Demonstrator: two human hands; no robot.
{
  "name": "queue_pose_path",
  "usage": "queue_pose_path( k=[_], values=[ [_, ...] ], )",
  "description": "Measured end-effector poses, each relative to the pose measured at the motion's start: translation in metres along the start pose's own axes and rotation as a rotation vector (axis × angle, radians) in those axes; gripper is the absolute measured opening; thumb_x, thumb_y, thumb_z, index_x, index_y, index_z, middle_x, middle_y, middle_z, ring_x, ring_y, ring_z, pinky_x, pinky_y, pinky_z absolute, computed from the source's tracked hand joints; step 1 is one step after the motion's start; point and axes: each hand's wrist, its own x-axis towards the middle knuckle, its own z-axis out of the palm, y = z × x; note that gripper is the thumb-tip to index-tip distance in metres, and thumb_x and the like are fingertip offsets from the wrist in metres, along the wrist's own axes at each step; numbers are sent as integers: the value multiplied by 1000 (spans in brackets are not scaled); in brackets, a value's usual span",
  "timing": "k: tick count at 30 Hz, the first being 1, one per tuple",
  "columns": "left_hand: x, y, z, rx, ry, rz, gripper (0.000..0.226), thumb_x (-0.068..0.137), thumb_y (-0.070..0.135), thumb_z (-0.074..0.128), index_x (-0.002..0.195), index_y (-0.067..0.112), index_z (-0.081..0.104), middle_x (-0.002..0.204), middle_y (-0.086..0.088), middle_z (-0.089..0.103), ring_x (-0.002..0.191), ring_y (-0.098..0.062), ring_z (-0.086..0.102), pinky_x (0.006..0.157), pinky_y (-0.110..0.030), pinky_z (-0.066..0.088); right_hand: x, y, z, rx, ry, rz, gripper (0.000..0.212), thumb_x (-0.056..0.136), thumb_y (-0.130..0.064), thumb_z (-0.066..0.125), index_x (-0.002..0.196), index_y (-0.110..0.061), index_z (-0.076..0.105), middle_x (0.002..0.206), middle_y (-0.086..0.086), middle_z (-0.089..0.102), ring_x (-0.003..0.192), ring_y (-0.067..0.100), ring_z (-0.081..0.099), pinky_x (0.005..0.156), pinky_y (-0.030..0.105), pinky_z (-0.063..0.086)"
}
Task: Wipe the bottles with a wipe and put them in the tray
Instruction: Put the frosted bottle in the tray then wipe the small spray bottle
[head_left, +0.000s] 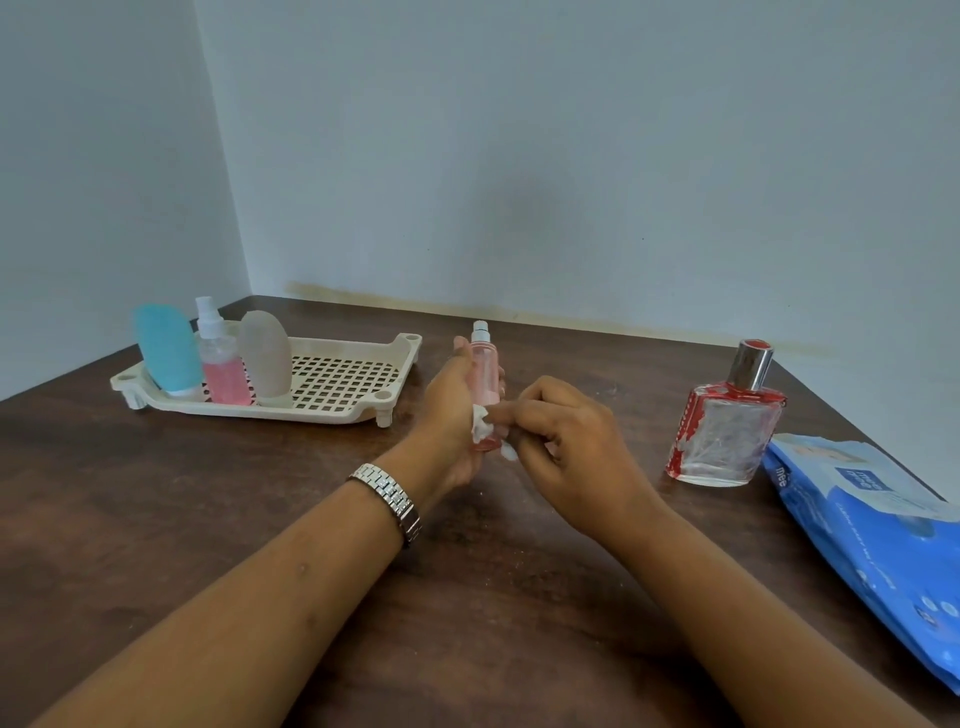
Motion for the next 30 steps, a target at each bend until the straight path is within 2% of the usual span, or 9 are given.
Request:
queue_pose_path(
  k=[4, 8, 10, 13, 17, 20, 23, 26, 30],
  values=[
    [0, 3, 3, -77, 19, 51, 35, 98, 43, 45, 88, 12, 58, 75, -2, 50, 63, -10, 48, 48, -21, 44, 3, 0, -5, 26, -43, -28, 24, 84, -3, 63, 99, -19, 72, 84, -11, 55, 72, 0, 53, 66, 7, 42],
    [0, 0, 4, -59, -20, 61, 37, 99, 43, 42, 97, 10, 58, 75, -2, 51, 59, -10, 50, 42, -21, 45, 4, 8, -9, 55, 2, 41, 23, 83, -3, 62, 93, -22, 72, 83, -8, 61, 75, 4, 57, 65, 14, 48],
    [-2, -2, 5, -4, -89, 62, 39, 101, 45, 37, 94, 11, 54, 64, -3, 56, 50, -10, 55, 44, -23, 45, 3, 13, -8, 21, 64, 124, 19, 86, -6, 61, 93, -21, 71, 82, -9, 60, 74, 3, 56, 64, 13, 47],
    [-5, -3, 6, 50, -121, 83, 41, 102, 46, 33, 92, 10, 51, 48, 0, 58, 41, -10, 56, 45, -23, 47, 0, 11, -4, 104, 143, 204, 16, 88, -9, 60, 96, -19, 70, 85, -10, 62, 81, 3, 58, 67, 10, 47],
    [6, 7, -1, -19, 18, 122, 44, 98, 49, 40, 88, 9, 56, 68, -2, 49, 55, -10, 48, 50, -23, 43, -2, -8, 7, 137, 77, 94, 16, 87, -9, 61, 97, -18, 70, 87, -7, 62, 77, 4, 58, 65, 10, 47],
    [11, 11, -4, -84, 65, 143, 45, 98, 47, 43, 81, 8, 56, 58, -2, 48, 44, -9, 46, 41, -18, 40, -1, -12, 15, 105, 76, 28, 16, 83, -10, 62, 93, -17, 72, 81, -5, 60, 72, 5, 58, 62, 20, 52],
    [11, 9, -4, -57, 14, 155, 46, 99, 48, 41, 83, 7, 56, 57, -4, 49, 46, -12, 46, 41, -19, 41, -1, -8, 14, 171, 140, 79, 17, 81, -12, 60, 89, -21, 73, 77, -4, 61, 69, 8, 58, 58, 23, 50],
    [9, 8, -2, -75, -28, 153, 46, 98, 47, 42, 83, 6, 58, 58, -4, 50, 50, -13, 46, 47, -22, 42, -3, -10, 12, 289, 177, 139, 14, 78, -16, 62, 83, -23, 72, 74, -5, 63, 67, 9, 58, 55, 21, 49],
    [10, 6, -3, -68, -20, 210, 41, 99, 43, 41, 85, 8, 58, 63, -3, 52, 50, -10, 49, 51, -23, 42, 0, -7, 11, 413, 241, 281, 16, 78, -2, 68, 78, -18, 69, 75, -3, 64, 67, 10, 58, 56, 19, 48]
  ],
)
